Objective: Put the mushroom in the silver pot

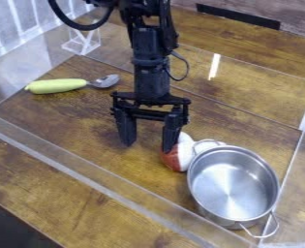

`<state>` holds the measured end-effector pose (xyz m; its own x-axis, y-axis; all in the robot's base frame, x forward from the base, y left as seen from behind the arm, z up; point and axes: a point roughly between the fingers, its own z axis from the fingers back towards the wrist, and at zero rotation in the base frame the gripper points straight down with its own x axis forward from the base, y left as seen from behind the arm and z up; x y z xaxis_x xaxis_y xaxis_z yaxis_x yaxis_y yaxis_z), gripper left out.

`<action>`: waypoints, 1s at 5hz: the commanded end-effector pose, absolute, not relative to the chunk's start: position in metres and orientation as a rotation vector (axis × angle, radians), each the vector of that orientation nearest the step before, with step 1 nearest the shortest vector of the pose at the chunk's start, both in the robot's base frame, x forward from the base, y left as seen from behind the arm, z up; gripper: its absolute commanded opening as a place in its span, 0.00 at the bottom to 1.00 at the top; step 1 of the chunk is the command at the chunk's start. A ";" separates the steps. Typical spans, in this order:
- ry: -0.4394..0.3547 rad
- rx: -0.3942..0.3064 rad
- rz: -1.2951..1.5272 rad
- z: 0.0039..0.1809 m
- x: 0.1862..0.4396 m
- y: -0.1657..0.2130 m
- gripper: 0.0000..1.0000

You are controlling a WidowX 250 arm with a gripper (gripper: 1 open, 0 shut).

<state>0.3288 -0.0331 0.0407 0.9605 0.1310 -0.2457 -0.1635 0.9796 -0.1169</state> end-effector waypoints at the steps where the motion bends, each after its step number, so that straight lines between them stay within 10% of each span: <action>1: 0.169 -0.138 0.102 0.054 0.335 -0.053 0.00; 2: 0.164 -0.131 0.062 0.050 0.338 -0.069 0.00; 3: 0.159 -0.112 0.064 0.050 0.331 -0.075 1.00; 4: 0.154 -0.099 0.068 0.051 0.325 -0.080 1.00; 5: 0.146 -0.089 0.048 0.052 0.342 -0.086 0.00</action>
